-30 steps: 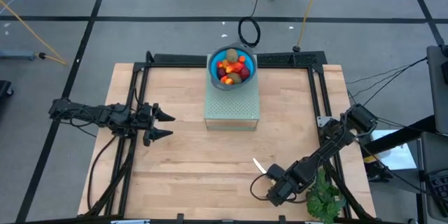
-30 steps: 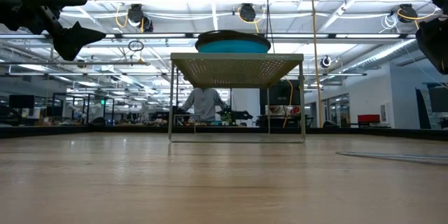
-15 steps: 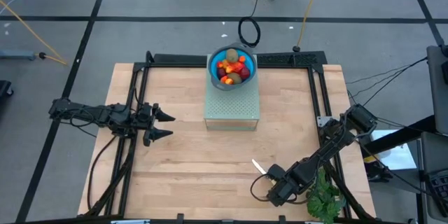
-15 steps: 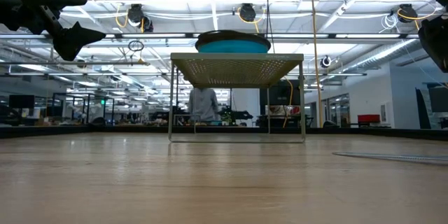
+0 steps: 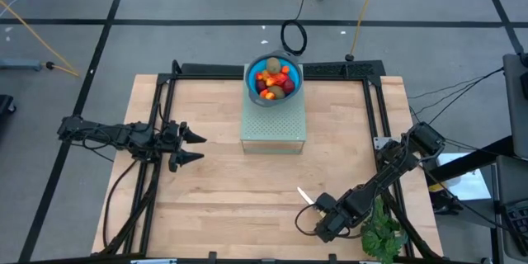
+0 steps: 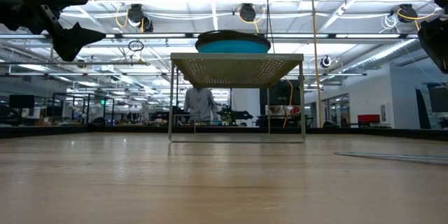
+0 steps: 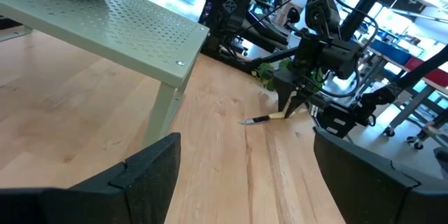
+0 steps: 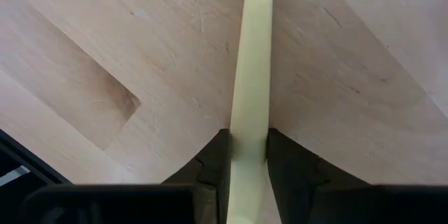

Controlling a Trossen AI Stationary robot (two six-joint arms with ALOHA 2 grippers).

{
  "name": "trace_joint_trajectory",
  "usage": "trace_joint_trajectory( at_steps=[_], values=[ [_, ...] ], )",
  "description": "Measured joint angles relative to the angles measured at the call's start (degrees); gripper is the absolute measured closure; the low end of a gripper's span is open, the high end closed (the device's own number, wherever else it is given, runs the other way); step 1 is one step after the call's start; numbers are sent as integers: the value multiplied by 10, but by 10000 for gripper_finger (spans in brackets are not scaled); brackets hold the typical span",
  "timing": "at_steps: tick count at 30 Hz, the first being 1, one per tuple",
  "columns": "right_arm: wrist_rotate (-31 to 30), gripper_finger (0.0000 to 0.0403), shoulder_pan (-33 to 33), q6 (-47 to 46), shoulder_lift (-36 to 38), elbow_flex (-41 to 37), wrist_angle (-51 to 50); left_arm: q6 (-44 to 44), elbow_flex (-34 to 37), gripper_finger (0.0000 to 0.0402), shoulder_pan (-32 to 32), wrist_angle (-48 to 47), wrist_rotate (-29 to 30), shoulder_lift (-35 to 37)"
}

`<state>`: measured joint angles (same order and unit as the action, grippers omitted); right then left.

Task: Pick & Place Fruit
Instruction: Put the knife on the shelf

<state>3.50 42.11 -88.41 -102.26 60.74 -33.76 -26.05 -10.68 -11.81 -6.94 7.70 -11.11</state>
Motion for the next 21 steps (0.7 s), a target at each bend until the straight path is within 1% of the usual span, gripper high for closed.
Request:
trace_joint_trajectory(
  at_steps=[4, 7, 17, 21],
  values=[
    [-12, 334, 0, 1, 16, -1, -15, 0, 0, 78, 0, 4, 0, 0],
    [-34, 334, 0, 1, 23, -2, -26, 0, 0, 78, 0, 7, 0, 0],
    [-31, 334, -1, 1, 28, -2, -31, 0, 0, 78, 0, 10, 1, 0],
    [-51, 334, 0, 0, 43, -2, -33, 0, 0, 78, 0, 12, 1, 0]
  ],
)
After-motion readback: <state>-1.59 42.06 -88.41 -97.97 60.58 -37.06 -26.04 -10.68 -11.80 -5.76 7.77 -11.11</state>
